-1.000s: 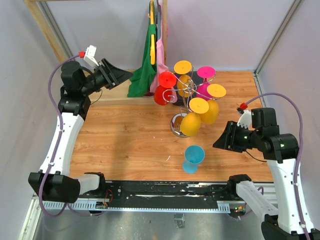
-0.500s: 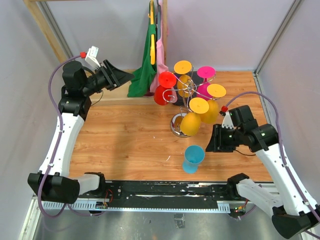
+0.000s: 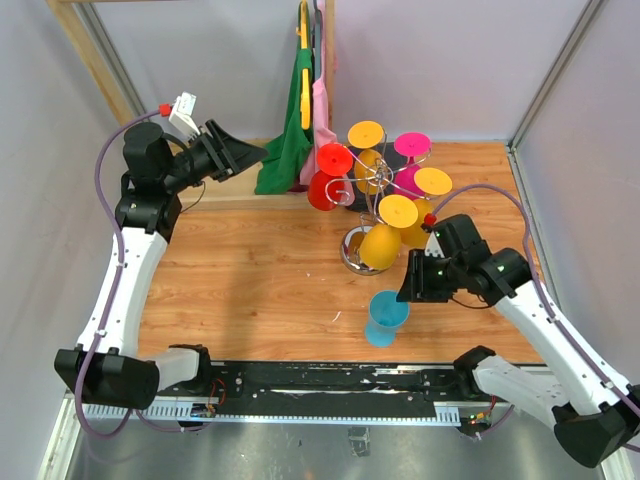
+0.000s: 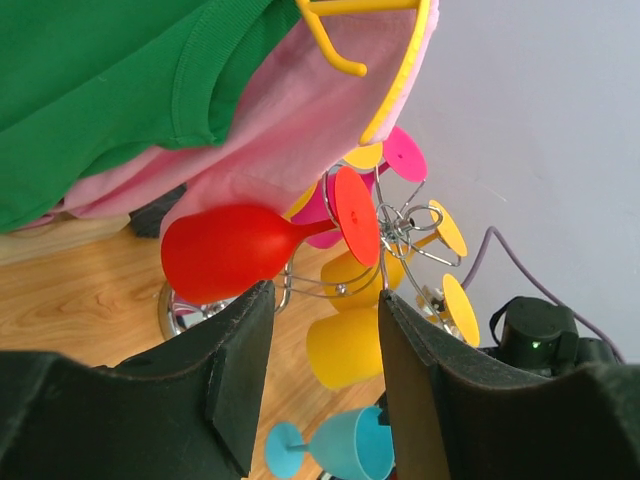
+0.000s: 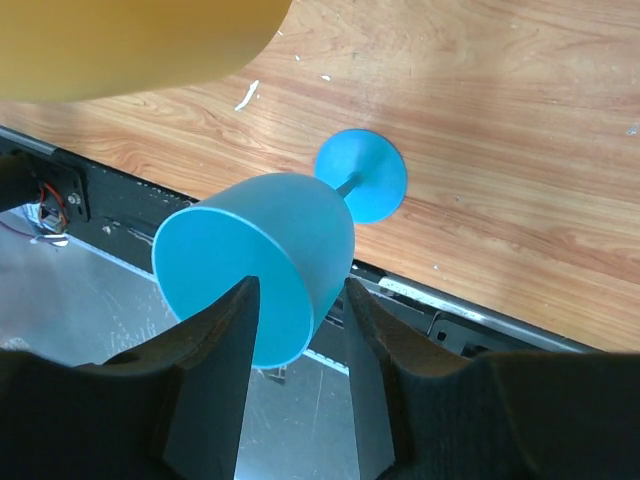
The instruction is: Place the wine glass upside down on the wine glass rack
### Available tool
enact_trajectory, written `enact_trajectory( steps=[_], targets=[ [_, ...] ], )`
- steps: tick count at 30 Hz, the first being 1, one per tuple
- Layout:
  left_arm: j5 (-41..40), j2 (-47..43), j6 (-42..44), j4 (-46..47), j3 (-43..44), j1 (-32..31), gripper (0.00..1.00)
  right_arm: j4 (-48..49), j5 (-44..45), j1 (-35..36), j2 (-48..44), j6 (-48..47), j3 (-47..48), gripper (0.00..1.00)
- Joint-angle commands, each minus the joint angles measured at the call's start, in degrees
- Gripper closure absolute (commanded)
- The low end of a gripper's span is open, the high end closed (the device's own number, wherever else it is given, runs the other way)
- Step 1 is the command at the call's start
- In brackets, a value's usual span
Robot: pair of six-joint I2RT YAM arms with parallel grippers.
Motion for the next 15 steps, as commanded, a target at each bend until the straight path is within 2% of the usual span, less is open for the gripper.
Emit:
enact_trajectory(
  steps=[1,6,12,15],
  targets=[
    [-0.3,-1.7,1.0,-0.3,1.8,-0.4,0.50,4.3,3.7,3.5,0.4,3.3,-2.9,0.60],
    [-0.3,-2.0,1.1,-0.8,1.9,-0.4,0.50,4.8,5.7,4.2,0.1,3.4,-4.7,0.61],
    [0.1,-2.2,0.9,-0.9,1.9,-0.4,0.50,5.9,6.5,5.1,-0.6,4.2,-7.8,0.73],
    [0.0,-2.3,0.8,-0.9,2.0,-0.4,0.50,5.7,6.9,5.5,-1.3,4.6,-8.3,0.75]
  ],
)
